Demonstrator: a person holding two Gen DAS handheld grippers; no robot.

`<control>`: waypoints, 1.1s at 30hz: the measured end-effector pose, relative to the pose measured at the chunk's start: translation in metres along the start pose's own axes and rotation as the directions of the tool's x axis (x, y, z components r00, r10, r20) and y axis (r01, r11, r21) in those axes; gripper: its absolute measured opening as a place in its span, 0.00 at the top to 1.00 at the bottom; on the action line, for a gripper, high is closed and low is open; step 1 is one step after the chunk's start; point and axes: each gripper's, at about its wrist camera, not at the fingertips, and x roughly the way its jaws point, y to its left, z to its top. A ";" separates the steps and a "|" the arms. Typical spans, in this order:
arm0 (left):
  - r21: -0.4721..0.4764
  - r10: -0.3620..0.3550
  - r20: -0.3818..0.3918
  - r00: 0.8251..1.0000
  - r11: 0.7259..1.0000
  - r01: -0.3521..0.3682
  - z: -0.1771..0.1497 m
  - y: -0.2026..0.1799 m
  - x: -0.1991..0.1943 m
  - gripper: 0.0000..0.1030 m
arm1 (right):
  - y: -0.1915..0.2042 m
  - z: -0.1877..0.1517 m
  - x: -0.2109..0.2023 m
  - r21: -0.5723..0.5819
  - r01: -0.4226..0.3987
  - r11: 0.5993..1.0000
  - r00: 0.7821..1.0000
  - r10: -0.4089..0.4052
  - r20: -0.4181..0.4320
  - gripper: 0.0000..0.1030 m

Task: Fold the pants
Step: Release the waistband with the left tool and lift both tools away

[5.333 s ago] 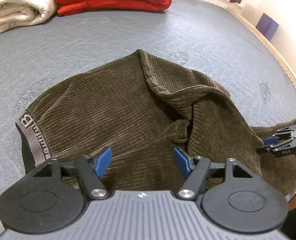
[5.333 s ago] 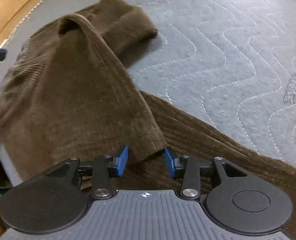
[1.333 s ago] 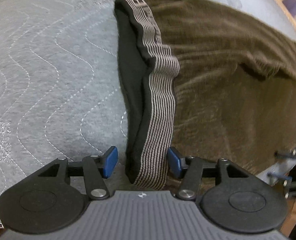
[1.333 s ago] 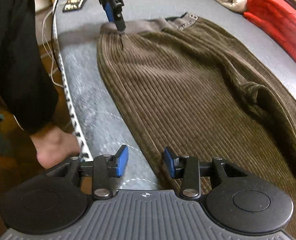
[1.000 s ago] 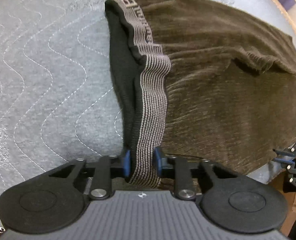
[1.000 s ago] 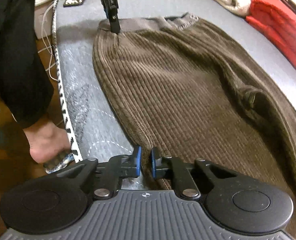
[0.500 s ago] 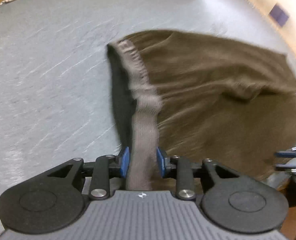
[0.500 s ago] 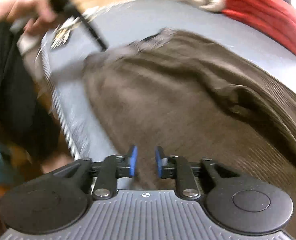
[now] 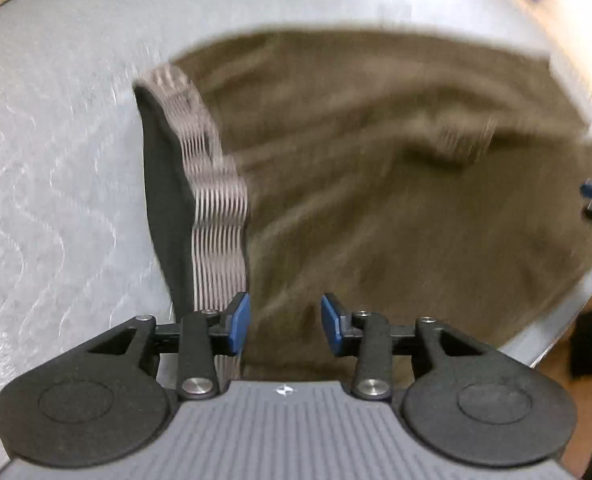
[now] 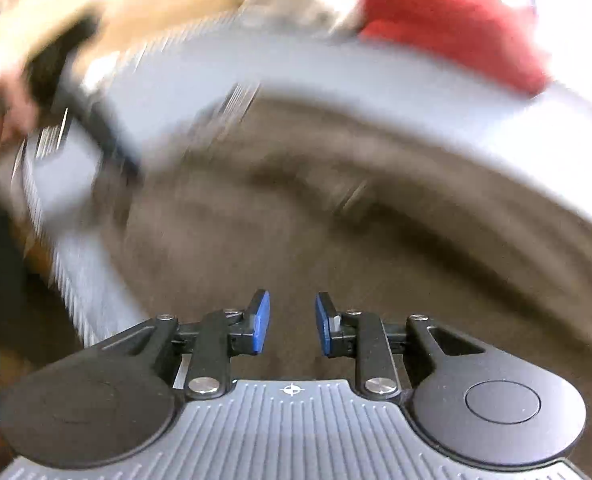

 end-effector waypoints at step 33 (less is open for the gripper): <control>-0.227 0.204 0.312 0.928 0.964 -0.136 0.163 0.043 0.071 0.74 | -0.226 0.060 -0.044 0.538 0.327 0.777 0.902 -0.427 0.069 0.70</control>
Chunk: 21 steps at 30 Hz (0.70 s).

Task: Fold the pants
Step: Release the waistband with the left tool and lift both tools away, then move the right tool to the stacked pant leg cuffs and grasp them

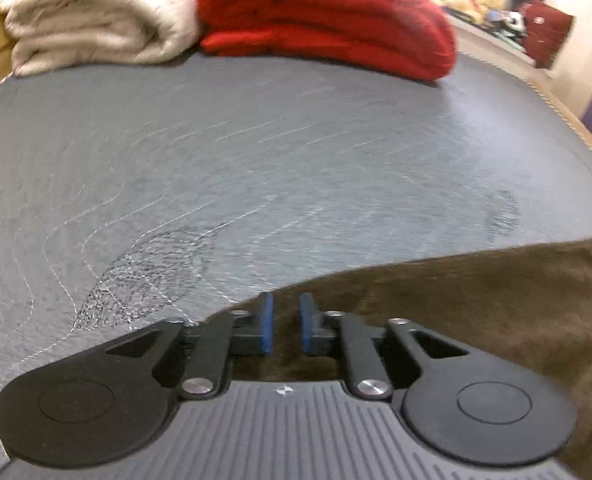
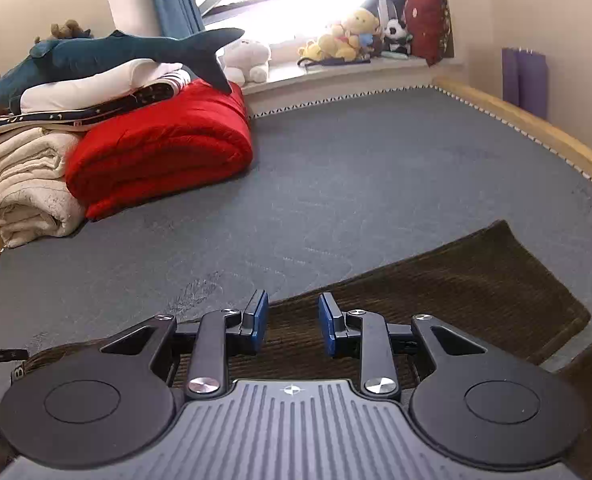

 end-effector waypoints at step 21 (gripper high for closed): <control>0.281 0.013 0.016 1.000 0.960 -0.017 -0.009 -0.026 0.018 0.96 | -0.033 -0.001 0.014 0.027 0.115 0.993 0.992 -0.113 -0.060 0.70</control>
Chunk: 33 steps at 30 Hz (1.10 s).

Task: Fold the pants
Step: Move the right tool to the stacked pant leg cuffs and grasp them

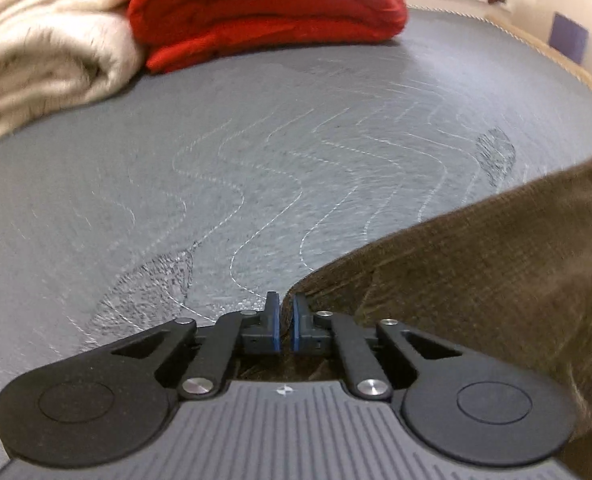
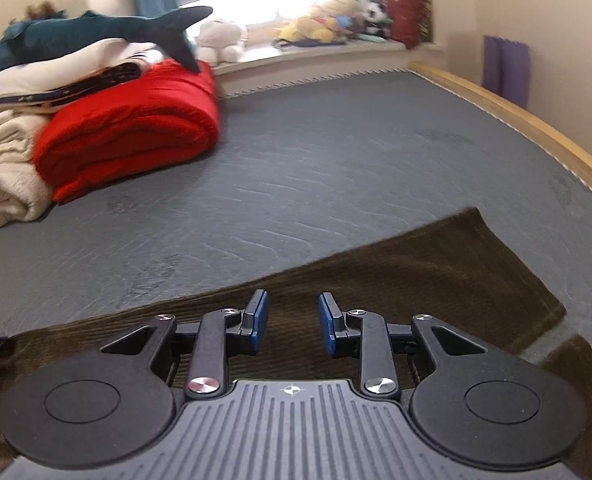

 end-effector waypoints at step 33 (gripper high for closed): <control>0.385 -0.259 -0.104 0.960 0.880 0.279 -0.126 -0.071 -0.168 0.96 | -0.168 -0.047 0.032 0.660 0.044 0.750 0.998 -0.003 -0.064 0.83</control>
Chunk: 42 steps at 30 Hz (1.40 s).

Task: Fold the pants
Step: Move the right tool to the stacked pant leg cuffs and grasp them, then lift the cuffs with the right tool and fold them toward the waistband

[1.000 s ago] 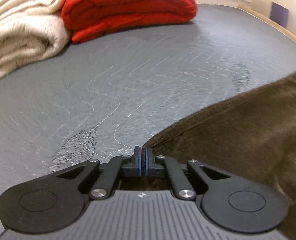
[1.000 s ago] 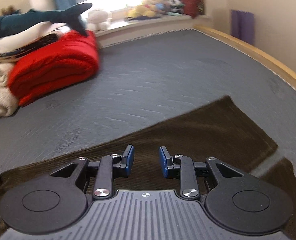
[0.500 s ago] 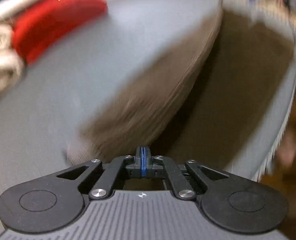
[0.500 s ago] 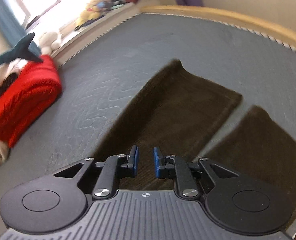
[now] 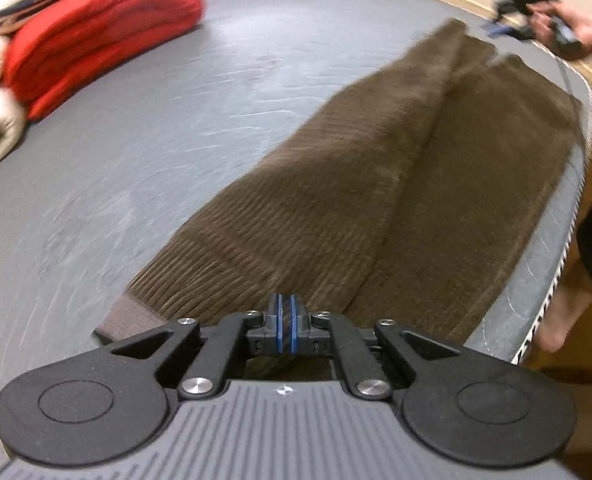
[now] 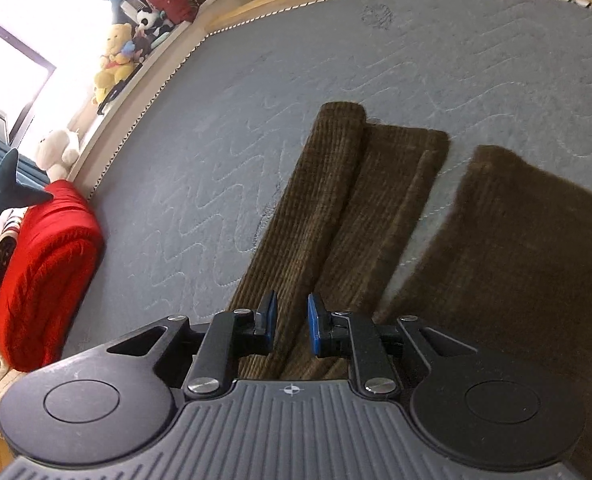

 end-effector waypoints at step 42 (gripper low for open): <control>0.171 0.113 -0.029 0.993 0.980 -0.106 -0.038 0.001 -0.044 0.97 | -0.035 -0.002 -0.111 -0.119 0.163 0.980 0.979 -0.146 0.139 0.97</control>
